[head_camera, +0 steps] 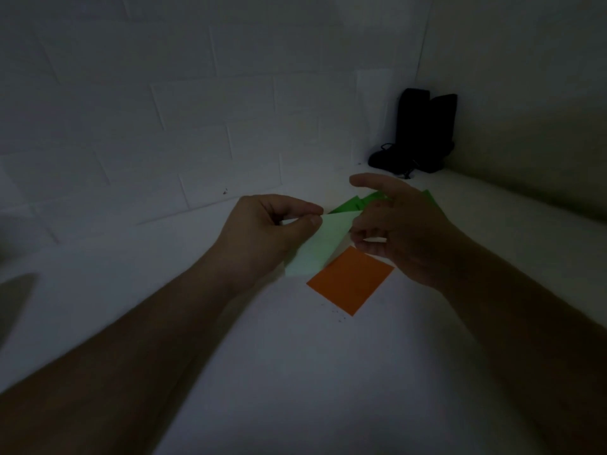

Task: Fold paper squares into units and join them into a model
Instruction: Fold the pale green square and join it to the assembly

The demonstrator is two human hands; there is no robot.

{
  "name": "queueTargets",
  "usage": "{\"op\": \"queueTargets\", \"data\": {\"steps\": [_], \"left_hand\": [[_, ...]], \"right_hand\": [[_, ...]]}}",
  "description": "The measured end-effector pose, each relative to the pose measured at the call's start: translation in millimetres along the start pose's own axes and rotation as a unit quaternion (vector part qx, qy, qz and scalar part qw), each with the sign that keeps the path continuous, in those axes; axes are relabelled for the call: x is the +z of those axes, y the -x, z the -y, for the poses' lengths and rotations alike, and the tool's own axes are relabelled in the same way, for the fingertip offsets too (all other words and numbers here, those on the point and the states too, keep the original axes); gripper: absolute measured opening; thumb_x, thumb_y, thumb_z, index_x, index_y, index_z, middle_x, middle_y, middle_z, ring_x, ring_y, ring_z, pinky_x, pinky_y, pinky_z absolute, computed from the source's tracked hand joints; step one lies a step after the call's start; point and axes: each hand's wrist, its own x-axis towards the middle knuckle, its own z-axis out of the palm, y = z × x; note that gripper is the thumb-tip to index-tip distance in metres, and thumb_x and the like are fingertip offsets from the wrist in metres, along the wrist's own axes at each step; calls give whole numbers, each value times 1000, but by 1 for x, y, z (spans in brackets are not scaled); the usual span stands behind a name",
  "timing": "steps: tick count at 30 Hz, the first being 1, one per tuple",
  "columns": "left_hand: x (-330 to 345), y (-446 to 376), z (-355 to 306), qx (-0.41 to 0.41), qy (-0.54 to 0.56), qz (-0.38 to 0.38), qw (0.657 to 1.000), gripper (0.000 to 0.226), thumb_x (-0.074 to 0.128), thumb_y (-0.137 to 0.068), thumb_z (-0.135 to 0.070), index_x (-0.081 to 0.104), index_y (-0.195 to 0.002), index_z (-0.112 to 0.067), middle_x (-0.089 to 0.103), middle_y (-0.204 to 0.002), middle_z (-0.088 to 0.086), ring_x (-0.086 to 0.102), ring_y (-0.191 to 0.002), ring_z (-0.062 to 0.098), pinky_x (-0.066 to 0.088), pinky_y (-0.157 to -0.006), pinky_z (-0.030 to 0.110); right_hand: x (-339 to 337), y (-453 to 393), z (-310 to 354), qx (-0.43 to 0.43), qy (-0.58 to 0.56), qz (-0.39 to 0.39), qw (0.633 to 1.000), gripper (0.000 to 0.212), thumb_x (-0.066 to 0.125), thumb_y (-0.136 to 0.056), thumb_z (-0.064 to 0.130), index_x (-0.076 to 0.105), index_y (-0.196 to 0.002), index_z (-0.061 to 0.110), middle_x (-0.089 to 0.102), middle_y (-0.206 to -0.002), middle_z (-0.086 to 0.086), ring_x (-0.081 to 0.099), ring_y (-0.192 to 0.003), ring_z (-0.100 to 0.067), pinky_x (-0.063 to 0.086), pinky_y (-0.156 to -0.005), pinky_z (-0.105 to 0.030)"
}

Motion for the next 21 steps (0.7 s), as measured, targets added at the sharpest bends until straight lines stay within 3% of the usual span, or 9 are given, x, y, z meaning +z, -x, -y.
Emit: {"op": "queueTargets", "data": {"steps": [10, 14, 18, 21], "left_hand": [[0, -1, 3, -21, 20, 15, 999, 13, 76, -90, -13, 82, -93, -25, 80, -92, -4, 75, -90, 17, 62, -85, 40], [-1, -3, 4, -23, 38, 12, 999, 13, 75, -90, -10, 81, -94, -21, 80, -92, 0, 75, -91, 18, 62, -84, 36], [-2, -4, 5, -27, 51, -1, 998, 11, 75, -90, -9, 81, -95, -17, 80, -92, 5, 75, -91, 24, 61, -85, 41], [-1, -5, 4, -34, 53, -6, 998, 11, 75, -90, -9, 81, -94, -17, 80, -91, 5, 75, -88, 21, 62, -80, 37]], "right_hand": [[3, 3, 1, -51, 47, -11, 998, 50, 49, -87, -11, 75, -103, 29, 68, -72, -12, 64, -67, -20, 60, -77, -43], [4, 2, -2, -54, 45, -13, 997, 48, 46, -95, -4, 70, -114, 34, 69, -73, -8, 66, -70, -20, 59, -76, -42], [9, 2, -1, -15, 14, -5, 1000, 35, 48, -102, 10, 61, -117, 39, 72, -96, -19, 71, -81, -28, 63, -74, -38], [12, -1, 4, 28, -38, -31, 998, 24, 50, -103, 24, 61, -123, 33, 73, -92, -18, 72, -77, -28, 62, -66, -36]]}}
